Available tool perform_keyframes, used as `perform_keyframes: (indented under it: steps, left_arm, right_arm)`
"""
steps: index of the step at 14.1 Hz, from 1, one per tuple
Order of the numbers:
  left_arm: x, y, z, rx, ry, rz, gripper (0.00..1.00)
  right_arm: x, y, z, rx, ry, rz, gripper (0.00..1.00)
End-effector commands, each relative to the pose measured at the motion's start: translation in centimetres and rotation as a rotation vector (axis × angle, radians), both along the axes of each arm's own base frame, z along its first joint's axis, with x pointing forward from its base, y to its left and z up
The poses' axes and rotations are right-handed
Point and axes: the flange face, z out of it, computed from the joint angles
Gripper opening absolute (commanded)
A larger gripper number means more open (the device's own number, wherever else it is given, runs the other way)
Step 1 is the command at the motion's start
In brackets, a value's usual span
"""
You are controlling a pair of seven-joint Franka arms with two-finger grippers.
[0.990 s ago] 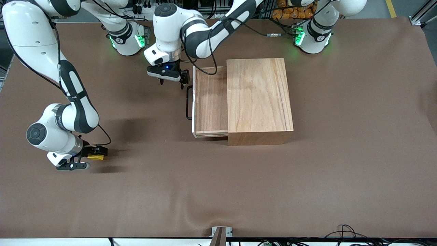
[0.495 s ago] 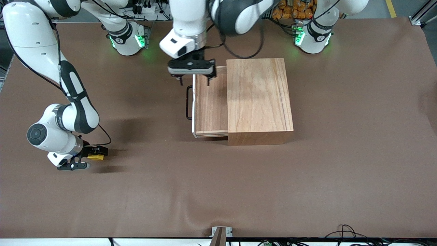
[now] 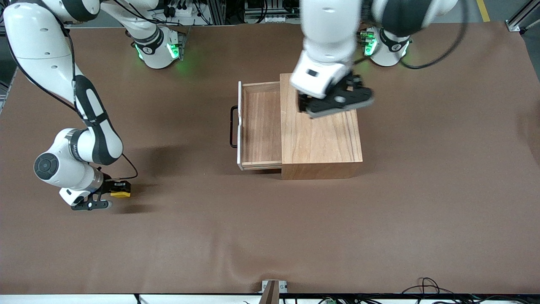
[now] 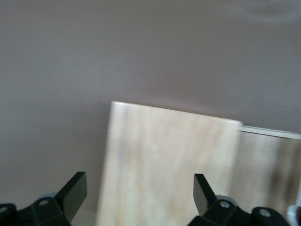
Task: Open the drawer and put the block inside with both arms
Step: 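Grasp the yellow cube with the right gripper while the left gripper withdraws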
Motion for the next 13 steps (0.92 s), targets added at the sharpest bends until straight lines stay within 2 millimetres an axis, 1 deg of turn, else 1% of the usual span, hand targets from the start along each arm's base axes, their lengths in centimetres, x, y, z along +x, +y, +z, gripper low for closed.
perform_keyframes:
  steps: [1,2,3,4,5,7,8,9,10,11,12,13]
  left_arm:
    - [1.1,8.0,3.1,0.001,0.052,-0.011,1.00]
    - [1.8,10.3,3.9,-0.005,0.056,-0.044,1.00]
    - [2.2,12.0,4.3,-0.002,0.067,-0.061,1.00]
    - [2.1,13.8,4.9,0.004,0.085,-0.050,1.00]
    - [2.2,15.7,4.8,0.014,0.121,-0.039,1.00]
    - [2.0,17.6,5.1,0.000,0.164,-0.057,1.00]
    - [2.2,19.4,4.9,-0.025,0.187,-0.037,1.00]
    - [2.0,21.1,5.3,-0.060,0.192,-0.013,1.00]
    - [2.0,22.4,5.3,-0.094,0.194,0.005,1.00]
    - [1.6,23.5,5.6,-0.105,0.196,0.001,1.00]
    - [1.1,24.3,5.3,-0.104,0.207,-0.016,1.00]
    - [0.7,25.8,5.0,-0.107,0.198,-0.017,1.00]
  right_arm:
    - [-0.2,0.3,3.9,0.015,0.026,0.025,0.20]
    - [-0.3,0.5,5.7,0.019,0.038,0.027,0.19]
    - [-0.6,0.7,7.5,0.024,0.057,0.030,0.19]
    - [-0.9,1.0,9.8,0.029,0.069,0.036,0.19]
    - [-1.3,1.5,12.3,0.033,0.078,0.041,0.18]
    - [-2.3,2.4,18.3,0.044,0.109,0.054,0.17]
    - [-2.7,2.8,21.6,0.051,0.127,0.064,0.17]
    - [-2.9,3.5,24.3,0.057,0.154,0.074,0.17]
    - [-2.9,4.2,27.0,0.062,0.184,0.076,0.17]
    - [-3.0,5.3,29.6,0.082,0.205,0.064,0.16]
    - [-3.1,6.3,31.2,0.115,0.217,0.036,0.16]
    - [-3.1,7.5,31.8,0.141,0.221,0.012,0.16]
